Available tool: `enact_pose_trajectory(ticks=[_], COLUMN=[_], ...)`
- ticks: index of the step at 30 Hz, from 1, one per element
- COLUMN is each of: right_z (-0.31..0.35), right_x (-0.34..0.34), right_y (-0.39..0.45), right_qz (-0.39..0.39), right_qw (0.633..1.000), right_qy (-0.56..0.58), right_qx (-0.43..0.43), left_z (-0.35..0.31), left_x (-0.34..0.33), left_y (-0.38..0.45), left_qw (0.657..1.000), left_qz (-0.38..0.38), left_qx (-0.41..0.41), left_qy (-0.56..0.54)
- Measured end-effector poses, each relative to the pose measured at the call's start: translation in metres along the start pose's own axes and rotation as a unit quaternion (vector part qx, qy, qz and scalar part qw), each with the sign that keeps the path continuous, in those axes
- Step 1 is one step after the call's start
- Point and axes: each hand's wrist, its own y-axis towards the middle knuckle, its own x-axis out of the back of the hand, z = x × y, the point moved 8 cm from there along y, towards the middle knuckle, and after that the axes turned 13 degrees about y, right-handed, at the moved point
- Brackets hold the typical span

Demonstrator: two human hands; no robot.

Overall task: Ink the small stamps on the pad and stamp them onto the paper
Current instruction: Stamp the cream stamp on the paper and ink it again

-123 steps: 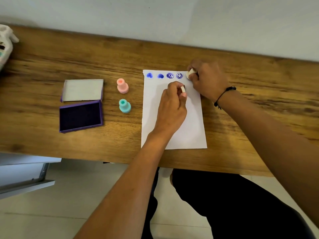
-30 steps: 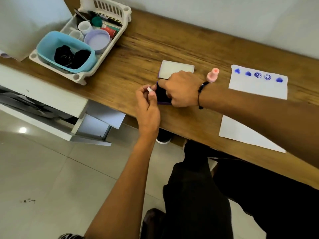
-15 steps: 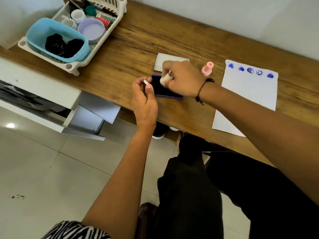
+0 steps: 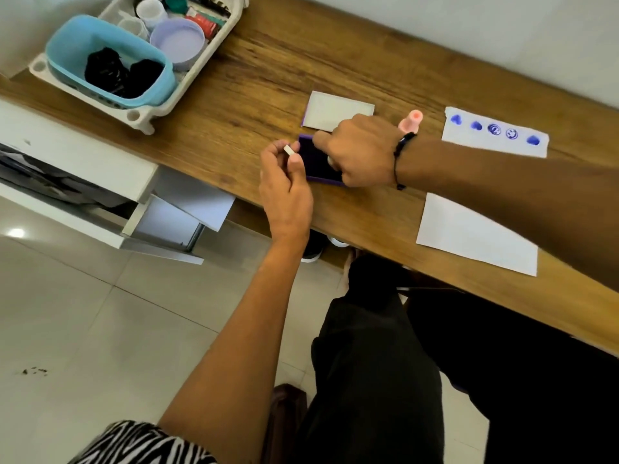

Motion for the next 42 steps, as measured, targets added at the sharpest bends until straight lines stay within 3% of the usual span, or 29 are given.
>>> enact_pose_trajectory(ticks=[10, 17, 24, 32, 37, 39, 42], right_z=[-0.010, -0.018, 0.001, -0.002, -0.001, -0.007, -0.036], right_x=[-0.006, 0.007, -0.006, -0.004, 0.007, 0.024, 0.063], right_y=[0.001, -0.008, -0.009, -0.008, -0.014, -0.030, -0.076], right_qz=[-0.142, -0.126, -0.109, -0.169, -0.162, -0.208, -0.351], right_qw=[0.968, 0.969, 0.988, 0.960, 0.956, 0.946, 0.890], right_qy=[0.125, 0.185, 0.092, 0.144, 0.167, 0.188, 0.243], right_qx=[-0.166, -0.105, -0.063, -0.174, -0.177, -0.163, -0.159], left_z=[0.001, -0.001, -0.004, -0.004, -0.010, -0.023, -0.065], left_x=[-0.001, 0.001, 0.002, 0.001, 0.003, 0.005, -0.003], left_y=[0.001, -0.003, -0.005, -0.005, -0.005, -0.009, -0.031], left_qw=[1.000, 1.000, 1.000, 0.999, 0.999, 0.999, 0.993], left_qz=[0.013, 0.004, -0.001, -0.006, 0.012, 0.014, 0.008], left_qx=[-0.010, -0.014, -0.025, -0.023, -0.025, -0.042, -0.114], left_qy=[0.021, 0.003, 0.009, 0.032, 0.029, -0.007, -0.044])
